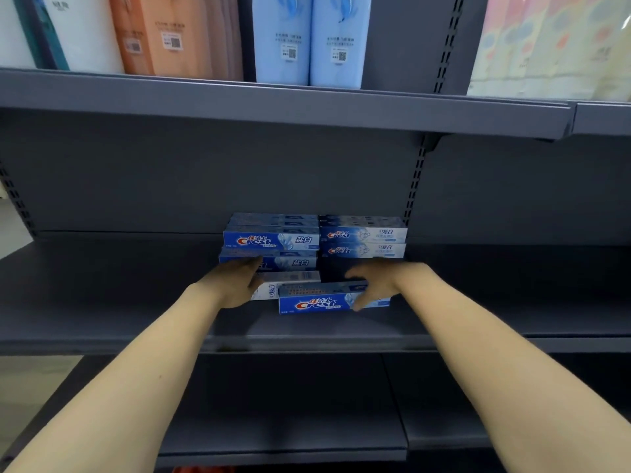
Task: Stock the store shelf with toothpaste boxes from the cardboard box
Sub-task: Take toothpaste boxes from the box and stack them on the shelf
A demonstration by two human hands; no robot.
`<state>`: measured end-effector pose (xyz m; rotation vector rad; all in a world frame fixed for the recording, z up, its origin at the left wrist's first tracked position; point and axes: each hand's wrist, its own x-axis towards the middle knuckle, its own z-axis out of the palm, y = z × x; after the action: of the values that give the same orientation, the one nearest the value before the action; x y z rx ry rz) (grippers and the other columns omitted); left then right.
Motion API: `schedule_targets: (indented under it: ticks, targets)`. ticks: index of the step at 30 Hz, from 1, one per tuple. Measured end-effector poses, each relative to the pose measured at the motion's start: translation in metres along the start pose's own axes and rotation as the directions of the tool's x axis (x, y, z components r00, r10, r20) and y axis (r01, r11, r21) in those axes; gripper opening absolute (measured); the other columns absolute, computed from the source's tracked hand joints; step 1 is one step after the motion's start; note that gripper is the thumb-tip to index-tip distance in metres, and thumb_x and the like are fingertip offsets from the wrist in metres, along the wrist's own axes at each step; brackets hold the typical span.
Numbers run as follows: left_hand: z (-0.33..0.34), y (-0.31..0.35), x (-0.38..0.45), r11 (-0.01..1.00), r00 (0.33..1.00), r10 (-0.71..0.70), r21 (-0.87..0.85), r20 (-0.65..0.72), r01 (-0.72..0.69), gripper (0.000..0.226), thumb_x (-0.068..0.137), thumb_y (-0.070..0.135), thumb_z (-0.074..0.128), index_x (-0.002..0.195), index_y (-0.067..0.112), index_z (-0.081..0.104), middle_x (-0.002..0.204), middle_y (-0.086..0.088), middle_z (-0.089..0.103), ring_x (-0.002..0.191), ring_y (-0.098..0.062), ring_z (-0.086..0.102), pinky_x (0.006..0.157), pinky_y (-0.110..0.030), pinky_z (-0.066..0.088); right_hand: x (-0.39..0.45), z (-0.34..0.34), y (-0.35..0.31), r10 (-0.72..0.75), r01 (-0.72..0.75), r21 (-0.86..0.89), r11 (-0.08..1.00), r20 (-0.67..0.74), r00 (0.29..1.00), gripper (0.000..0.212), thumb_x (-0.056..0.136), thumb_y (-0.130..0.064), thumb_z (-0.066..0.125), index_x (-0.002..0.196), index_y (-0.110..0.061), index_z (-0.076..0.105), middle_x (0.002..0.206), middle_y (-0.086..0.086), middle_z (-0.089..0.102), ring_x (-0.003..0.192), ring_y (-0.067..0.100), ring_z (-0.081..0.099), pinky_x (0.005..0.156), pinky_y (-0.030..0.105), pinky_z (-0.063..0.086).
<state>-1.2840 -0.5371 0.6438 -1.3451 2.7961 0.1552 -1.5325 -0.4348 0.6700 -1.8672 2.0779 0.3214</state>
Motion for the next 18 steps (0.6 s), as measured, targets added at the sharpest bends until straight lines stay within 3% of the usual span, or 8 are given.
schedule_targets:
  ticks: [2, 4, 8, 11, 12, 14, 16, 18]
  targets:
    - [0.001, -0.002, 0.0, 1.0, 1.0, -0.009, -0.016, 0.002, 0.009, 0.054, 0.102, 0.034, 0.028, 0.15, 0.013, 0.015, 0.155, -0.005, 0.021, 0.138, -0.023, 0.03, 0.107, -0.03, 0.03, 0.01, 0.002, -0.001, -0.022, 0.025, -0.172, 0.985, 0.02, 1.0, 0.065, 0.086, -0.032, 0.065, 0.143, -0.021, 0.035, 0.14, 0.006, 0.046, 0.119, 0.025, 0.05, 0.089, 0.032, 0.043]
    - [-0.002, -0.006, 0.003, 0.999, 1.0, -0.028, -0.033, -0.007, 0.028, 0.055, 0.102, 0.035, 0.028, 0.151, 0.014, 0.013, 0.157, -0.004, 0.017, 0.141, -0.023, 0.025, 0.11, -0.03, 0.026, 0.016, -0.007, -0.002, -0.05, 0.051, -0.229, 0.972, 0.009, 0.999, 0.056, 0.089, -0.028, 0.062, 0.14, -0.02, 0.04, 0.134, 0.007, 0.05, 0.108, 0.025, 0.053, 0.079, 0.029, 0.042]
    - [-0.011, -0.014, 0.013, 0.991, 0.994, -0.062, -0.125, -0.091, 0.051, 0.052, 0.101, 0.034, 0.031, 0.149, 0.016, 0.021, 0.154, -0.005, 0.025, 0.135, -0.027, 0.035, 0.106, -0.034, 0.033, 0.02, -0.036, 0.001, -0.08, 0.075, -0.171, 0.982, -0.023, 0.997, 0.059, 0.089, -0.032, 0.062, 0.142, -0.019, 0.04, 0.141, 0.004, 0.045, 0.121, 0.023, 0.048, 0.094, 0.03, 0.041]
    - [-0.018, -0.015, 0.02, 0.972, 0.987, -0.078, -0.233, -0.139, 0.044, 0.047, 0.101, 0.031, 0.033, 0.146, 0.016, 0.028, 0.15, -0.006, 0.035, 0.131, -0.029, 0.041, 0.106, -0.035, 0.037, 0.023, -0.053, 0.0, -0.09, 0.082, -0.15, 0.985, -0.049, 0.995, 0.059, 0.088, -0.037, 0.062, 0.14, -0.018, 0.043, 0.137, 0.004, 0.049, 0.105, 0.016, 0.048, 0.083, 0.025, 0.035]
    - [-0.02, -0.015, 0.022, 0.959, 0.979, -0.079, -0.283, -0.188, 0.023, 0.041, 0.101, 0.027, 0.034, 0.14, 0.016, 0.037, 0.142, -0.008, 0.045, 0.124, -0.029, 0.048, 0.102, -0.036, 0.041, 0.026, -0.056, 0.0, -0.094, 0.084, -0.129, 0.988, -0.074, 0.993, 0.058, 0.087, -0.037, 0.063, 0.138, -0.018, 0.045, 0.136, 0.004, 0.05, 0.103, 0.015, 0.047, 0.083, 0.025, 0.035]
    - [-0.027, -0.015, 0.025, 0.93, 0.944, -0.093, -0.367, -0.317, -0.031, 0.027, 0.1, 0.02, 0.035, 0.123, 0.014, 0.05, 0.117, -0.01, 0.059, 0.108, -0.029, 0.057, 0.089, -0.036, 0.047, 0.032, -0.06, -0.005, -0.097, 0.084, -0.099, 0.992, -0.141, 0.985, 0.06, 0.087, -0.035, 0.063, 0.14, -0.018, 0.042, 0.141, 0.005, 0.047, 0.115, 0.019, 0.049, 0.094, 0.029, 0.039]
    - [-0.034, -0.015, 0.027, 0.922, 0.902, -0.093, -0.379, -0.421, -0.082, 0.021, 0.1, 0.022, 0.037, 0.113, 0.014, 0.051, 0.103, -0.008, 0.059, 0.1, -0.03, 0.059, 0.084, -0.034, 0.047, 0.039, -0.059, -0.013, -0.096, 0.086, -0.057, 0.995, -0.209, 0.973, 0.061, 0.089, -0.03, 0.062, 0.144, -0.015, 0.038, 0.147, 0.005, 0.041, 0.129, 0.023, 0.043, 0.106, 0.033, 0.036]
    - [-0.039, -0.016, 0.027, 0.951, 0.878, -0.052, -0.293, -0.477, -0.103, 0.034, 0.099, 0.03, 0.039, 0.127, 0.013, 0.047, 0.118, -0.012, 0.057, 0.11, -0.03, 0.056, 0.092, -0.035, 0.046, 0.045, -0.056, -0.026, -0.106, 0.109, -0.008, 0.994, -0.285, 0.953, 0.059, 0.091, -0.026, 0.059, 0.144, -0.013, 0.037, 0.148, 0.007, 0.039, 0.132, 0.025, 0.041, 0.108, 0.034, 0.035]
